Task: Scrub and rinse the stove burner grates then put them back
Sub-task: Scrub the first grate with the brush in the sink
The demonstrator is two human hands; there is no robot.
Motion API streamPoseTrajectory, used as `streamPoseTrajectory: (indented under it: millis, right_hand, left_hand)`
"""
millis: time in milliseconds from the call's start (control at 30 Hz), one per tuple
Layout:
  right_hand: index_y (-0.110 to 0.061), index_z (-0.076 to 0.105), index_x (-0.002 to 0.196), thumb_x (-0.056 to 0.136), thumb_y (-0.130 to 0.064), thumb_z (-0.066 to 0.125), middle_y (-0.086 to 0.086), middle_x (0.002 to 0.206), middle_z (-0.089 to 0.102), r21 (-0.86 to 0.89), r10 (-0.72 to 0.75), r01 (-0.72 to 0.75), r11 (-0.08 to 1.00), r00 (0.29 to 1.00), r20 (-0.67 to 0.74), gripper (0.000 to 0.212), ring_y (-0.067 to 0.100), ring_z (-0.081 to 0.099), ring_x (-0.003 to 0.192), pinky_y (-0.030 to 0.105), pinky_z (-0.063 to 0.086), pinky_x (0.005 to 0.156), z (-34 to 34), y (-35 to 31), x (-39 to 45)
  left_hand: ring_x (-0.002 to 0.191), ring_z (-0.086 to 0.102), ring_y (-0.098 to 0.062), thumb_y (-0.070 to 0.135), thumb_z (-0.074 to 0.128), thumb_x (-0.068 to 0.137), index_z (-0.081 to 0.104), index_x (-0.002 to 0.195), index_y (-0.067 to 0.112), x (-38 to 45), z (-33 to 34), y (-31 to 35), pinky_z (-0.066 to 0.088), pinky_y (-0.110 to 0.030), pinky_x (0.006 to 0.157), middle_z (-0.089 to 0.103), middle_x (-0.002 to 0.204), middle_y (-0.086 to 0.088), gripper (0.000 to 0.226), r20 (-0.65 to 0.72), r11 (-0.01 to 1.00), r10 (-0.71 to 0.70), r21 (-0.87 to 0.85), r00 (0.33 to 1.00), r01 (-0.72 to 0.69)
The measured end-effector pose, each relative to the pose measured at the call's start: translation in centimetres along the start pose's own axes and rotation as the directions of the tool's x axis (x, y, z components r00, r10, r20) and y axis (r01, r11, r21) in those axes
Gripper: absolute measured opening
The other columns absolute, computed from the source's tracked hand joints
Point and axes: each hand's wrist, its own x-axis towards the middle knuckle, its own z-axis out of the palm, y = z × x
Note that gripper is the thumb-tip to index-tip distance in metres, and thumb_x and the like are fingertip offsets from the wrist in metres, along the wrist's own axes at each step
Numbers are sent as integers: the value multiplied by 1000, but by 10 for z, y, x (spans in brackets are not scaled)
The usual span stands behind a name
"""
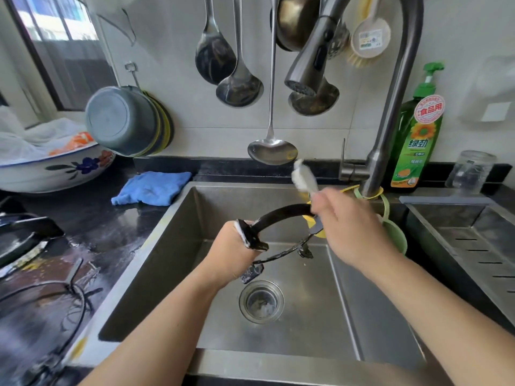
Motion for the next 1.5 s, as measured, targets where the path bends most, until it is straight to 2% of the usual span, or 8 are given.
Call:
streamPoseTrajectory:
  millis: [133,567,700,800,1000,1167,1300,1500]
  right_hand:
    - [-19,63,80,105,-39,40,-10,55,46,202,-25,-65,977,911,412,39,3,40,49,25,31,55,30,-11,-25]
    - [-19,59,70,103,-42,41,-4,59,54,183,41,-91,979,965,258,45,16,52,60,29,33,55,47,-19,-30]
    - [-16,61,73,105,-41,40,-3,59,51,204,24,-120,972,909,417,45,10,46,54,29,36,56,39,-12,-39]
    - [-15,59,73,105,-39,41,-4,59,47,197,20,-136,971,866,499,43,7,40,52,25,34,54,33,-9,-43]
    - [-21,56,65,103,-41,43,-10,51,48,257,18,-94,962,958,285,45,4,42,49,22,30,51,45,-22,-31]
    - [-14,61,72,104,-43,41,-6,55,48,228,40,-132,965,928,369,47,7,43,51,26,35,54,42,-14,-36]
    - [-15,58,71,104,-42,41,-7,55,46,183,43,-142,973,888,458,46,10,42,52,29,35,56,36,-6,-40]
    - [-13,58,72,104,-39,42,-5,53,41,284,-36,-66,956,940,340,44,6,34,46,22,27,49,47,-18,-37]
  left_hand:
    - [57,43,-5,-11,62,75,60,56,20,0,4,-2,41,-31,54,56,53,1,37,15,997,75,27,997,-75]
    - [49,45,-7,4,61,79,60,48,33,-6,17,6,41,-25,48,55,49,1,42,37,993,28,113,999,-32]
    - [48,39,-9,13,50,70,59,58,14,-4,14,0,37,-28,47,47,48,6,15,-23,993,-7,120,1000,10]
    - [48,32,-2,-1,53,74,57,52,22,-1,9,-1,33,-23,48,41,44,13,32,-78,996,-23,83,997,29]
    - [52,43,-13,27,48,66,54,54,11,-4,21,1,41,-33,49,54,54,-13,21,-10,989,11,145,1000,-9]
    - [48,40,-1,1,55,77,59,49,33,-3,17,1,36,-19,53,49,46,14,43,8,992,-2,127,1000,1]
    - [53,39,-9,18,49,69,60,64,6,1,11,-3,40,-29,50,48,50,8,17,-111,996,-38,75,993,46]
    - [43,30,-3,3,54,72,44,52,14,4,15,-5,27,-13,47,37,39,14,25,-31,988,-9,152,999,13]
